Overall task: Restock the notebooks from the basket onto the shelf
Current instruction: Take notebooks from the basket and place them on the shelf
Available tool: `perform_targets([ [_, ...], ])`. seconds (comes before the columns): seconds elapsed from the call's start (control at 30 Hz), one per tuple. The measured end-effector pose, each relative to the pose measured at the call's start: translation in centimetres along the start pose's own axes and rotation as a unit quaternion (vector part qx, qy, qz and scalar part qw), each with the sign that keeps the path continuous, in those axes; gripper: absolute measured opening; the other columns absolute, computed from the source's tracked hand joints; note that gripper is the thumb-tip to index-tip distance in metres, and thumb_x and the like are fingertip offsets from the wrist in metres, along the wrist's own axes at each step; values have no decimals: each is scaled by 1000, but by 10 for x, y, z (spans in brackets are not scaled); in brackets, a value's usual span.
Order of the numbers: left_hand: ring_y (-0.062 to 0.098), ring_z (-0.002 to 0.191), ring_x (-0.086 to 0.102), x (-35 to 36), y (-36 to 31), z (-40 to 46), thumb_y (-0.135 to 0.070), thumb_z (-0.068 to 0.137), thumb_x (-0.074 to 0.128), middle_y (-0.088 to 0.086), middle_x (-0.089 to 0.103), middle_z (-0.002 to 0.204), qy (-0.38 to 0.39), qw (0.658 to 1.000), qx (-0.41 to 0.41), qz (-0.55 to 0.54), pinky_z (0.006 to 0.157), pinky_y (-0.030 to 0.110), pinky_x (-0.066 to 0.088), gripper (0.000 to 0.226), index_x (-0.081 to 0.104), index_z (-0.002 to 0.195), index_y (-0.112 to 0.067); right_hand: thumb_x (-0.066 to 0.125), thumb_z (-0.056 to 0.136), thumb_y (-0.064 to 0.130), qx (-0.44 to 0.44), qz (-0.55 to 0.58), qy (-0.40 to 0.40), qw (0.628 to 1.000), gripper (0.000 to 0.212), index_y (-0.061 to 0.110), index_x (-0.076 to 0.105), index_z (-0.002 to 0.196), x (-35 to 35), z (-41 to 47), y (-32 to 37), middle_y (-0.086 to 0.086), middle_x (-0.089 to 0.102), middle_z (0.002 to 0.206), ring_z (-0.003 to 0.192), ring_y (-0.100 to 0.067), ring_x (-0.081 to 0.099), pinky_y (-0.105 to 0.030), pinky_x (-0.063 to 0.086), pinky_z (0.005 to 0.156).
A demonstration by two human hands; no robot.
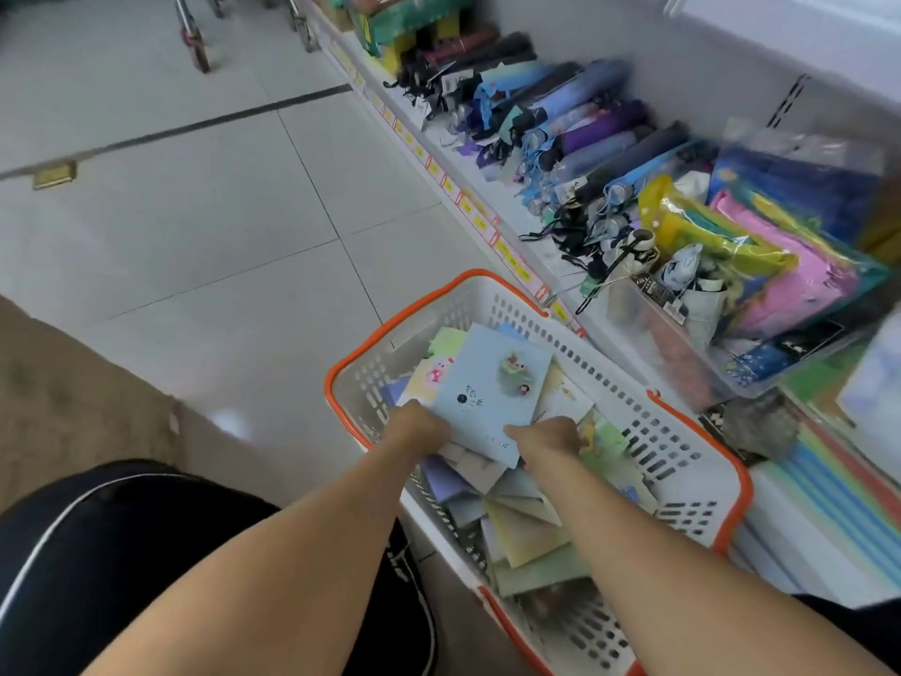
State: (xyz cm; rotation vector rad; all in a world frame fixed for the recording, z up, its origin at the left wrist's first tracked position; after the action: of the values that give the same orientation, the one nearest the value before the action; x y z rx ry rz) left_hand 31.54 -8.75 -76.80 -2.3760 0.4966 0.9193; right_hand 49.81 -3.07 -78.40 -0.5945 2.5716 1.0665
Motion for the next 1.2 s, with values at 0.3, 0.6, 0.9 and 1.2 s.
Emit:
perform_targets([
  [0.3,40,134,31,-6,-6,18,-25,96,42,19,38,141,-60,998,-2,-9,112,49,27,44,42,138,-11,62,91,-3,60,76,82,992,9,1,61,84,-33,12,-9,-17,66,81,69,-25,64,-31,56,47],
  [0.6,30,102,64,-14,7,7,-18,80,75,13,69,105,-81,990,-33,-110,77,30,50,27,67,101,-3,77,80,44,26,-33,101,994,37,10,64,88,-41,17,-28,-3,63,76,56,-15,50,-20,36,45],
  [0.9,33,99,60,-25,1,-13,-13,87,50,16,63,106,-82,976,11,-202,78,38,50,27,54,112,-2,62,92,-1,71,104,131,983,6,1,58,89,-21,2,-44,-20,70,98,91,-33,68,-41,59,78],
  [1.2,25,91,60,-55,-6,-32,-2,84,40,5,62,103,-102,977,94,-159,72,28,48,54,44,135,-19,47,95,-11,122,248,217,936,19,4,53,85,-30,-24,-41,-9,46,68,55,-12,41,-15,32,35],
])
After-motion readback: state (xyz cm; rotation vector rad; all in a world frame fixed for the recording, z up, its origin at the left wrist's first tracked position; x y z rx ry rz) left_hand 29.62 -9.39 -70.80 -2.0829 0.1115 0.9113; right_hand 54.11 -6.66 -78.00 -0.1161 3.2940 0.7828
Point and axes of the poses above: each hand's wrist, its own z-axis towards the middle knuckle, its own x-axis out of the palm, y = z × x, the point moved 4 cm from there along z, towards the middle knuckle
